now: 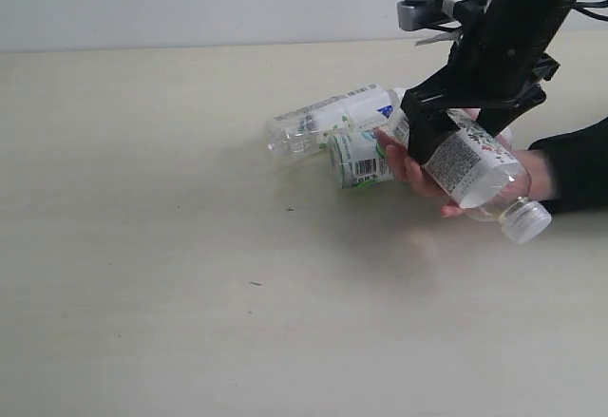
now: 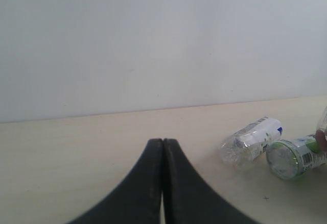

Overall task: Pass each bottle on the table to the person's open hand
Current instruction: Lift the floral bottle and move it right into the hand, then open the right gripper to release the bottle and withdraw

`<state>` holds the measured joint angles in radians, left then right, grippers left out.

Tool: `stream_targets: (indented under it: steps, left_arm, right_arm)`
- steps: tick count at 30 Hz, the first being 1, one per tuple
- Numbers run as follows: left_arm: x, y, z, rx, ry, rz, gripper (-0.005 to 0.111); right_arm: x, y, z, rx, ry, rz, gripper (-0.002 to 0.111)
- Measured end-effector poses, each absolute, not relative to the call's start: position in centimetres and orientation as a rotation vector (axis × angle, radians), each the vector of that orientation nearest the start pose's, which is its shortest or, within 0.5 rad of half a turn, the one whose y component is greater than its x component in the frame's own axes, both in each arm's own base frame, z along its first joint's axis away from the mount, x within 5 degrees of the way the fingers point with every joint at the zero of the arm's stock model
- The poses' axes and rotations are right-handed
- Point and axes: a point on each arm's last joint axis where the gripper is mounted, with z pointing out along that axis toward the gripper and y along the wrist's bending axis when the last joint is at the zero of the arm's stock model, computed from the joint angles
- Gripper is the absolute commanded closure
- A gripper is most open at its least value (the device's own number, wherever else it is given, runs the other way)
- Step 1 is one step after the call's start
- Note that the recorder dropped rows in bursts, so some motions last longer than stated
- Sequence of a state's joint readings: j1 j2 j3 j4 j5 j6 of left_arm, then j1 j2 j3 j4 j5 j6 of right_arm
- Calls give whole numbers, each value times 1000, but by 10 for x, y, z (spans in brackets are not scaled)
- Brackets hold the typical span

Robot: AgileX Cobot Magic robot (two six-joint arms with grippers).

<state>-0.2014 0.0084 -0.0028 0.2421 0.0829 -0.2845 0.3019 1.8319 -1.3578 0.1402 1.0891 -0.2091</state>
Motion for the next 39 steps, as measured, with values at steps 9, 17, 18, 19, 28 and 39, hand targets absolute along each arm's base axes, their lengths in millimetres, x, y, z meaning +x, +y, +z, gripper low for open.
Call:
stream_targets:
  steps: [9, 17, 18, 19, 28, 39]
  left_arm:
    - [56, -10, 206, 109, 1569, -177, 107]
    - [56, -10, 206, 109, 1569, -177, 107]
    - [56, -10, 206, 109, 1569, -177, 107]
    - [56, -10, 206, 109, 1569, -177, 107]
    - [56, -10, 206, 109, 1569, -177, 107]
    - [56, -10, 206, 109, 1569, -177, 107]
  right_arm:
    - [333, 115, 245, -672, 2907, 204, 22]
    - [300, 104, 310, -664, 2750, 204, 43]
    - [293, 102, 322, -659, 2710, 199, 53]
    - [285, 99, 335, -654, 2669, 193, 62]
    - [183, 64, 408, -565, 2311, 166, 108]
    - [81, 20, 361, -499, 2098, 7, 108]
